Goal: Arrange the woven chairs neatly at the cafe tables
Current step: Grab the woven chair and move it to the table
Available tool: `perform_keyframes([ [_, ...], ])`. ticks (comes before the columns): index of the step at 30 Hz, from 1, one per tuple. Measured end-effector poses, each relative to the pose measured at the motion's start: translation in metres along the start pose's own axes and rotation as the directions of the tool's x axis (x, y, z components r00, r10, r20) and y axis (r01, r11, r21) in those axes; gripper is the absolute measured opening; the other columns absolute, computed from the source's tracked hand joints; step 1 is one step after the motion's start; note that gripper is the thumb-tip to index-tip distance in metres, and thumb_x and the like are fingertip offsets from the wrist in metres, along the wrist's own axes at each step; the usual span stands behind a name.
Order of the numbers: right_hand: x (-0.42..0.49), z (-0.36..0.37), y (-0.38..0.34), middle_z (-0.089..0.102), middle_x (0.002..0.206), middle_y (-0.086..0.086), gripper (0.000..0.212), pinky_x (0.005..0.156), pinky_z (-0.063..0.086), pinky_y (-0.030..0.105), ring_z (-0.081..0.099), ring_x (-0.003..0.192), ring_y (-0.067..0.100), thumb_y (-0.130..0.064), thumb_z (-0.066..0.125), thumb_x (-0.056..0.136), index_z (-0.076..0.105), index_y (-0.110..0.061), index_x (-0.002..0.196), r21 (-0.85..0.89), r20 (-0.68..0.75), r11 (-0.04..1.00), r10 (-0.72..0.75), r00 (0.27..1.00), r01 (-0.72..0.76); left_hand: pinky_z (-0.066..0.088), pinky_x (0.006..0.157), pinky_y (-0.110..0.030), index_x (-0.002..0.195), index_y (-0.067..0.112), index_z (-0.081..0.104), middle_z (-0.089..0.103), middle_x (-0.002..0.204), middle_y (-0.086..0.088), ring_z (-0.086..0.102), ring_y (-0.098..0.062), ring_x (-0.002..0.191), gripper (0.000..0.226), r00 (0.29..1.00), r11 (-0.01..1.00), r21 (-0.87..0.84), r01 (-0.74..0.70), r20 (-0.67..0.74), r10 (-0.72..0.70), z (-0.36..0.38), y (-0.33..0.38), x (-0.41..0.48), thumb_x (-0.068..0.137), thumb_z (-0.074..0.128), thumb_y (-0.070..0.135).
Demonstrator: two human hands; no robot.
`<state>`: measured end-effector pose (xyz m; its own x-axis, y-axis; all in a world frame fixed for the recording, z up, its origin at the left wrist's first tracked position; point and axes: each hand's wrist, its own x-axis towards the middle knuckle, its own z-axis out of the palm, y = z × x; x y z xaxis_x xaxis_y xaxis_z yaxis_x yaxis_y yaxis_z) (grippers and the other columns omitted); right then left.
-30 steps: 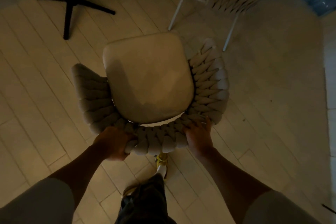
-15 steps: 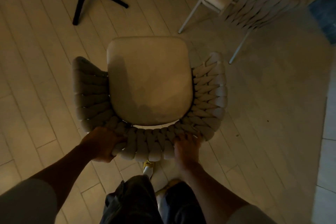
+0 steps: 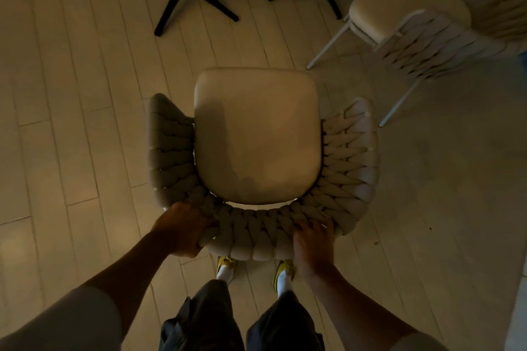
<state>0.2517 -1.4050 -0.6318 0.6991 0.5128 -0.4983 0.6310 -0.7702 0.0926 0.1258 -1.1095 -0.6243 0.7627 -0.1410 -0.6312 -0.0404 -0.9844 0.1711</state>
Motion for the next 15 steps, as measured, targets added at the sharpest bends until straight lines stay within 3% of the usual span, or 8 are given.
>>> perform_keyframes([
  [5,0.004,-0.007,0.038,0.068,0.116,-0.002,0.044,0.111,0.027,0.06,0.061,0.113,0.031,-0.032,0.082,0.055,0.076,-0.031,0.099,-0.119,0.189,0.986,-0.09,0.978,0.114,0.052,0.086,-0.026,0.131,0.044,0.056,0.071,0.109,0.014,0.067,-0.01,0.099,0.051,0.999,0.999,-0.023,0.039,-0.024,-0.04,-0.005,0.03,0.006,0.081,0.064,0.049],
  [10,0.009,-0.012,0.064,0.065,0.12,-0.004,0.049,0.106,0.033,0.053,0.059,0.117,0.028,-0.035,0.081,0.06,0.072,-0.032,0.108,-0.161,0.203,0.965,-0.171,0.964,0.206,0.05,0.082,-0.026,0.131,0.045,0.056,0.07,0.109,0.015,0.067,-0.01,0.097,0.052,0.997,0.997,-0.038,0.065,-0.037,-0.066,-0.005,0.05,0.014,0.079,0.062,0.051],
  [15,0.022,-0.015,0.097,0.064,0.124,-0.005,0.056,0.108,0.033,0.052,0.057,0.121,0.026,-0.033,0.079,0.062,0.068,-0.032,0.117,-0.2,0.211,0.945,-0.216,0.953,0.258,0.048,0.088,-0.029,0.138,0.042,0.052,0.069,0.117,0.011,0.065,-0.014,0.106,0.056,0.995,0.996,-0.053,0.076,-0.055,-0.079,-0.014,0.079,0.026,0.084,0.061,0.054],
])
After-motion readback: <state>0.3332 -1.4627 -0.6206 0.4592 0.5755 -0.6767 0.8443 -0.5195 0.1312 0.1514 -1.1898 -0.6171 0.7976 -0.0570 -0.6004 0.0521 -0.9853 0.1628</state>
